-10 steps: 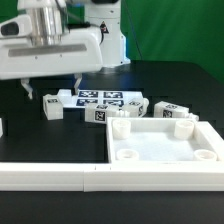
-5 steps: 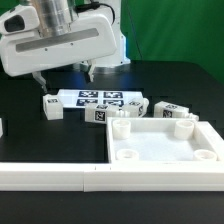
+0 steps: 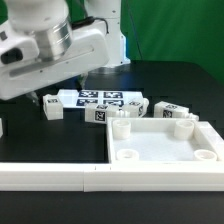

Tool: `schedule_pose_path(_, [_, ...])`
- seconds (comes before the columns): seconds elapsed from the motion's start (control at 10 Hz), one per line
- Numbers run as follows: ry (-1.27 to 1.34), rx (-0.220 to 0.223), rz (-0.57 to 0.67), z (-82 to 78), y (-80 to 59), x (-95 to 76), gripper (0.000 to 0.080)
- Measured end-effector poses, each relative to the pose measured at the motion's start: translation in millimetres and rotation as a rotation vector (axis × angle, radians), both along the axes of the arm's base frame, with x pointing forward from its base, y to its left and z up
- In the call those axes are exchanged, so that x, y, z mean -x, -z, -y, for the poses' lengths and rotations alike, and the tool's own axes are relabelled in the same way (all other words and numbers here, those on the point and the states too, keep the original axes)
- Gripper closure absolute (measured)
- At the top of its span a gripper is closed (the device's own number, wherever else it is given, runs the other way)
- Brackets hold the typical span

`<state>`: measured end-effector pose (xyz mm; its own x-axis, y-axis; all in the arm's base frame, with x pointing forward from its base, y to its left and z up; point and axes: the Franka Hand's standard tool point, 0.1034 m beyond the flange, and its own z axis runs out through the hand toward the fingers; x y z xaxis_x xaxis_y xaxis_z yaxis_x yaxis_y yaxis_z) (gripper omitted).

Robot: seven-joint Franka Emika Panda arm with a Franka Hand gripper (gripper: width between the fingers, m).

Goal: Assemble one leg

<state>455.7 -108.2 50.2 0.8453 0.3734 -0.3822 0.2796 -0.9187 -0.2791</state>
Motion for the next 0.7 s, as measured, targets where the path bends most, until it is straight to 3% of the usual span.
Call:
schedule_pose_path(0.1, [-0.024,-0.014,-0.031,-8.4,-1.1,-1.0,0.015])
schedule_pose_path(0.4, [-0.043,-0.019,-0.024,-9.0,0.0,-1.6,0.015])
schedule_pose_path(0.6, [-0.114,0.135,-0.05,5.6,1.2,0.5,0.015])
schedule_pose_path(0.7, [-0.133,0.134,-0.028,8.5,6.3,-1.1,0.015])
